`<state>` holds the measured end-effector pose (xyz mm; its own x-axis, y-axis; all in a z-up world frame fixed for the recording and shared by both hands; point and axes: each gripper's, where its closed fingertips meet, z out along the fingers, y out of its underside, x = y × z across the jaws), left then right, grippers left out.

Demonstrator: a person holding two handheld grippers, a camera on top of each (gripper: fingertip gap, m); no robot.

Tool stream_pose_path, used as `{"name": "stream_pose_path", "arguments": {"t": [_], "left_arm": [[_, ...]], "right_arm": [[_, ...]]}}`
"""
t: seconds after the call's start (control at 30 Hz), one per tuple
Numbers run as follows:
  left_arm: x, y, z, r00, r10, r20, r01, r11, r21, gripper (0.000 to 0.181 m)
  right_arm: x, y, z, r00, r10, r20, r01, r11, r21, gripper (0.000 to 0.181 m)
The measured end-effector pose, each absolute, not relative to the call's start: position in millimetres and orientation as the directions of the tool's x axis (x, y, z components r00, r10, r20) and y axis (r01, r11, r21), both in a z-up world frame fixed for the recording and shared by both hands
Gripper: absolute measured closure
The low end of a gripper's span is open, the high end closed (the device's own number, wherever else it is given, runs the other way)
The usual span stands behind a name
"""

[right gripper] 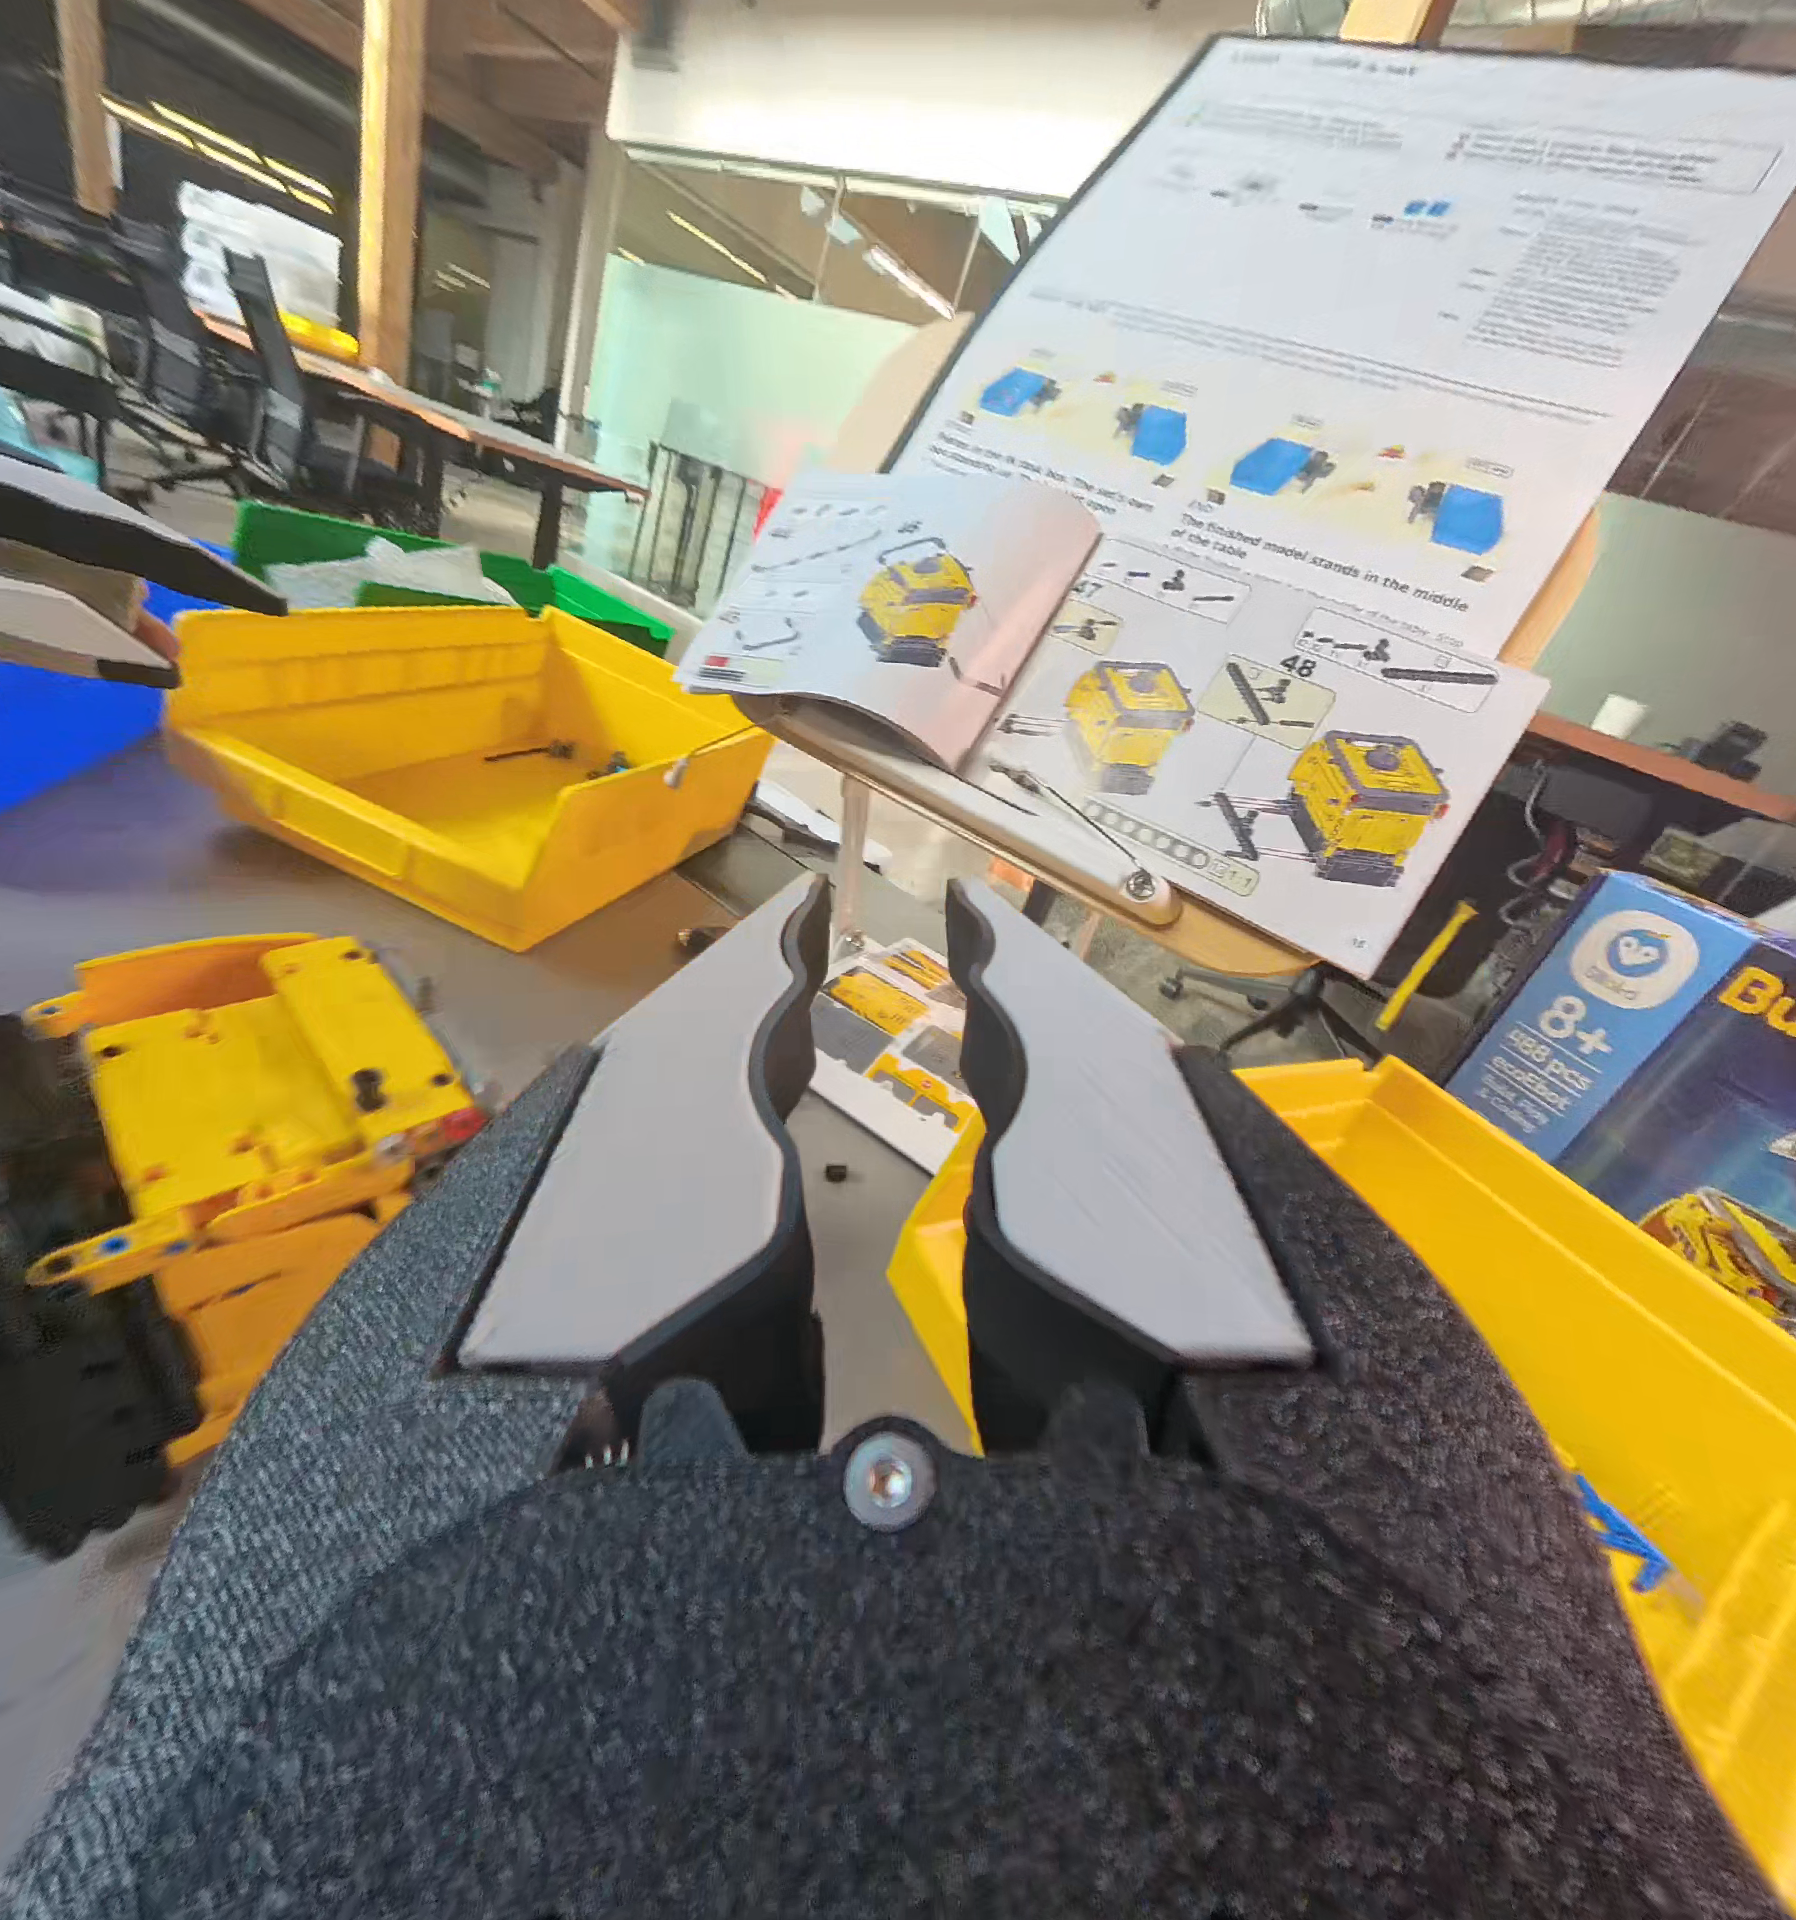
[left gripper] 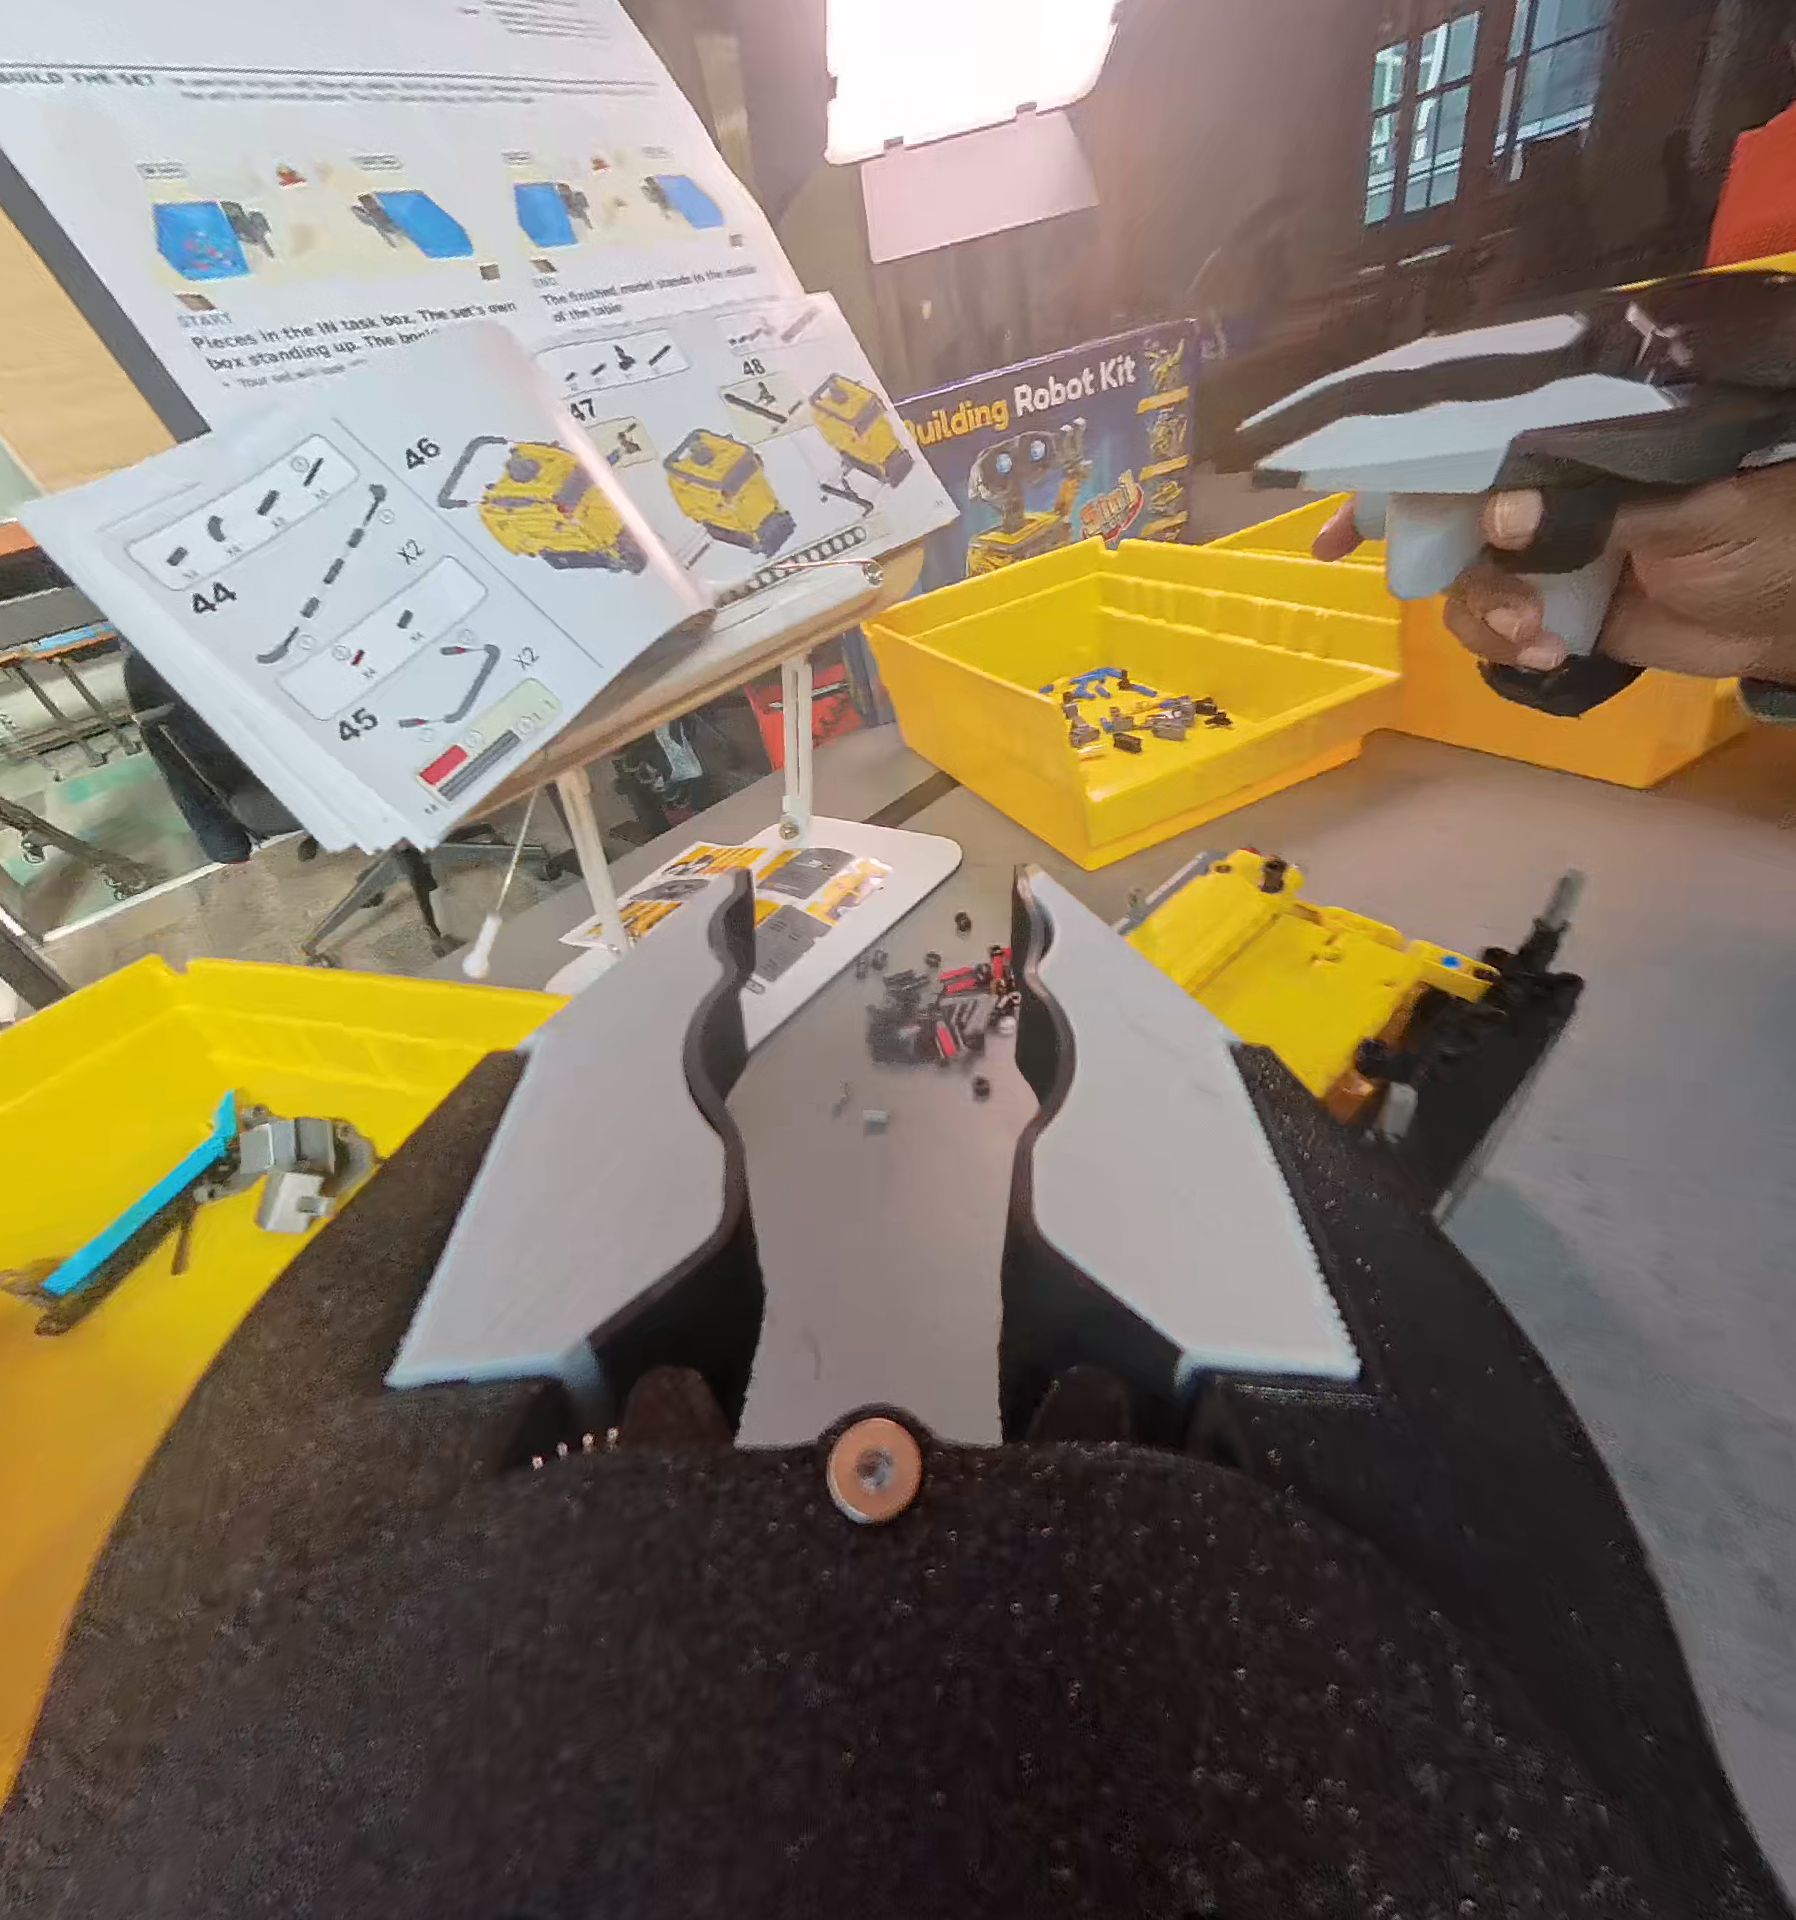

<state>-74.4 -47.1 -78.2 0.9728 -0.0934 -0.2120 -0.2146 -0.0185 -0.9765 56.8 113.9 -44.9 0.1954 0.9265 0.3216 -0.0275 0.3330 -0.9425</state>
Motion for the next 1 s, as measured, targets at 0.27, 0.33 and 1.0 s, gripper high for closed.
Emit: {"name": "stream_pose_path", "arguments": {"t": [0.27, 0.33, 1.0], "left_arm": [[-110.2, 55.9, -16.5, 0.984, -0.003, -0.178, -0.178, 0.017, -0.984, 0.134], [-119.4, 72.9, -11.0, 0.991, 0.004, -0.131, -0.131, 0.033, -0.991, 0.135], [-134.7, 83.4, -54.9, 0.997, 0.001, -0.08, -0.08, -0.03, -0.996, 0.141]], "right_arm": [[-91.6, 198.2, -28.4, 0.137, 0.807, 0.575, 0.332, 0.509, -0.794, 0.16], [-115.2, 206.0, -43.3, 0.053, 0.778, 0.626, 0.437, 0.545, -0.715, 0.166], [-122.3, 227.9, -42.0, 0.112, 0.682, 0.722, 0.493, 0.593, -0.637, 0.172]]}}
